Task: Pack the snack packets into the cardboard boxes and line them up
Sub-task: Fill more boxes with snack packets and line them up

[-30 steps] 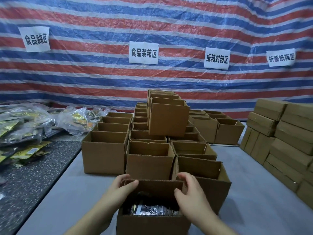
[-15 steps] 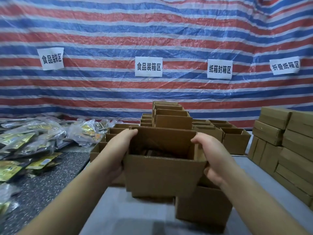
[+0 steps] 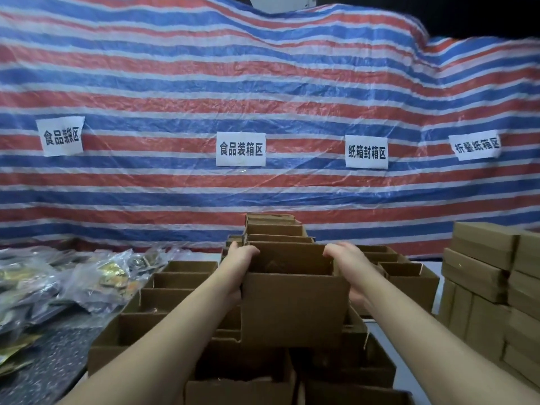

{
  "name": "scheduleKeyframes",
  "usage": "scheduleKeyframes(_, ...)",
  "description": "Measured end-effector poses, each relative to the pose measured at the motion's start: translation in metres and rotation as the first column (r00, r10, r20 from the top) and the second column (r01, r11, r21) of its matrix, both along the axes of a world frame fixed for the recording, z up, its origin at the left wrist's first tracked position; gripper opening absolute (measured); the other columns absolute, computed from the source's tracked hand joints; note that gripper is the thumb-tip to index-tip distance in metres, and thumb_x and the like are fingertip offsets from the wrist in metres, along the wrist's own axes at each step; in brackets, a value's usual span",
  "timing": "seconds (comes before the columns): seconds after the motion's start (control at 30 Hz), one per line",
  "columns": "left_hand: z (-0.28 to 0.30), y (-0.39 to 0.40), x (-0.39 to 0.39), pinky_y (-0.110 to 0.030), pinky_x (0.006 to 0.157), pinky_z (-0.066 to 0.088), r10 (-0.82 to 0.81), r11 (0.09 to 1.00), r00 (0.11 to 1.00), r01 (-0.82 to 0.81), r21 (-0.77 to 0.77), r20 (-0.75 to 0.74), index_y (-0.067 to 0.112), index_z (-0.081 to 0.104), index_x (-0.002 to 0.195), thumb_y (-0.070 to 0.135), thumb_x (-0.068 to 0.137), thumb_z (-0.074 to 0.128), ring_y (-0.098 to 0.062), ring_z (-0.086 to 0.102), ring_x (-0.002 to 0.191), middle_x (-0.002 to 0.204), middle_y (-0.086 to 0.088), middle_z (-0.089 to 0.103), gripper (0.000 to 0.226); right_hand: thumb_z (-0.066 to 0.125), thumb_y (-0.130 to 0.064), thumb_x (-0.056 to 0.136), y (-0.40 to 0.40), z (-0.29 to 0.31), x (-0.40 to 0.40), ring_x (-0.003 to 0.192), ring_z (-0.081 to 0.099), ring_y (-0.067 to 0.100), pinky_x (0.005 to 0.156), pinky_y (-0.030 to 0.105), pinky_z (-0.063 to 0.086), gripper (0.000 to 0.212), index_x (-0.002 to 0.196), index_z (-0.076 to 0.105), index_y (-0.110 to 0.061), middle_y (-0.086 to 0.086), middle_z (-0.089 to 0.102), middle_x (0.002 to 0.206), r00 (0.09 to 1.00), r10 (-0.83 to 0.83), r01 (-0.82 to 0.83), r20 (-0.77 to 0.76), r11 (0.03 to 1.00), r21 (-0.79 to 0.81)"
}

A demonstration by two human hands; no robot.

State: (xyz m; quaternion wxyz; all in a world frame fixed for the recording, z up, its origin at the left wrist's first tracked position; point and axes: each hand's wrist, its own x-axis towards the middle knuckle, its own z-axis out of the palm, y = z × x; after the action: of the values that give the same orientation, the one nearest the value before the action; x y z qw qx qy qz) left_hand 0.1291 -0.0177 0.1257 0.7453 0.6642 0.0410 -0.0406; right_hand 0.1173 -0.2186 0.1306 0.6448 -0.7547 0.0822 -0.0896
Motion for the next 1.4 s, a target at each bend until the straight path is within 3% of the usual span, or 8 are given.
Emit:
scheduleKeyframes(0.13,0.004,-0.002,0.029,-0.031,0.055,0.054,0.020,1.000,1.000,-0.020,-0.009,-0.024,0.022,0.044,0.134,0.029,0.099,0.052,-0.027,0.071,0.089,0.106,-0.011,0.070,0.037,0.054,-0.035,0.100,-0.008,0.003,0.038,0.127,0.050,0.031,0.112,0.056,0.040,0.040,0.136,0.048,-0.019,0.012,0.053,0.138,0.998,-0.022,0.025,-0.055,0.997,0.068)
scheduleKeyframes(0.27,-0.011,-0.001,0.031,-0.033,0.060,0.053,-0.025,0.999,0.995,0.022,-0.029,-0.098,0.013,0.055,0.121,0.030,0.098,0.055,-0.025,0.076,0.076,0.085,-0.012,0.077,0.029,0.053,-0.040,0.099,-0.012,-0.016,0.055,0.130,0.050,0.035,0.112,0.055,0.040,0.046,0.139,0.048,-0.017,0.016,0.053,0.141,0.988,-0.008,0.026,-0.153,0.993,0.119)
scheduleKeyframes(0.43,-0.016,-0.003,0.031,-0.042,0.083,0.052,-0.007,0.998,0.994,0.001,-0.059,-0.107,0.010,0.055,0.124,0.045,0.096,0.057,-0.030,0.068,0.097,0.103,-0.013,0.073,0.045,0.042,-0.051,0.104,-0.015,-0.014,0.047,0.087,0.073,0.027,0.070,0.037,0.060,0.036,0.109,0.061,-0.021,0.009,0.077,0.093,0.992,0.033,-0.001,-0.120,0.967,0.255)
scheduleKeyframes(0.57,-0.009,-0.005,0.023,-0.047,0.104,0.041,0.085,0.996,0.996,-0.085,0.011,-0.008,0.017,0.045,0.141,0.059,0.097,0.045,-0.032,0.054,0.123,0.134,-0.011,0.058,0.061,0.041,-0.048,0.104,-0.013,-0.021,0.040,0.099,0.063,0.020,0.092,0.045,0.055,0.031,0.119,0.058,-0.026,-0.001,0.066,0.105,0.991,-0.122,0.120,0.053,0.991,0.052)
scheduleKeyframes(0.67,-0.009,-0.006,0.009,-0.049,0.108,0.037,0.179,0.963,0.977,-0.199,0.184,0.118,0.024,0.029,0.153,0.057,0.098,0.043,-0.032,0.042,0.137,0.153,-0.008,0.041,0.065,0.049,-0.042,0.103,-0.010,-0.025,0.026,0.089,0.059,0.011,0.070,0.031,0.053,0.029,0.127,0.054,-0.026,-0.006,0.061,0.100,0.986,-0.112,0.124,0.121,0.988,-0.091)
scheduleKeyframes(0.97,-0.013,-0.010,-0.043,-0.035,0.091,0.052,0.218,0.827,0.819,-0.443,0.345,0.530,0.024,0.046,0.135,0.040,0.100,0.050,-0.019,0.054,0.122,0.134,-0.001,0.052,0.039,0.053,-0.034,0.103,-0.032,-0.026,-0.022,0.076,0.043,-0.002,0.057,0.018,0.034,0.035,0.136,0.050,-0.022,-0.016,0.046,0.093,0.978,-0.086,0.148,0.192,0.929,-0.338)
scheduleKeyframes(1.2,-0.010,-0.067,-0.070,-0.012,0.075,0.049,-0.085,0.805,0.607,-0.425,0.413,0.790,0.035,0.056,0.116,0.030,0.099,0.053,0.005,0.058,0.097,0.100,0.022,0.058,0.018,0.049,-0.026,0.105,-0.067,-0.041,-0.057,0.094,0.063,0.012,0.070,0.023,0.049,0.015,0.114,0.061,-0.023,-0.003,0.065,0.100,0.990,-0.022,0.062,0.138,0.955,-0.289)
scheduleKeyframes(1.4,-0.039,-0.111,-0.078,-0.006,0.061,0.048,-0.409,0.767,0.747,-0.030,0.641,0.525,0.043,0.062,0.096,0.035,0.097,0.055,0.014,0.060,0.089,0.093,0.024,0.066,0.011,0.052,-0.025,0.104,-0.103,-0.076,-0.052,0.092,0.064,0.012,0.068,0.021,0.047,0.015,0.097,0.064,-0.028,-0.002,0.067,0.096,0.996,0.025,0.007,0.088,0.937,-0.348)
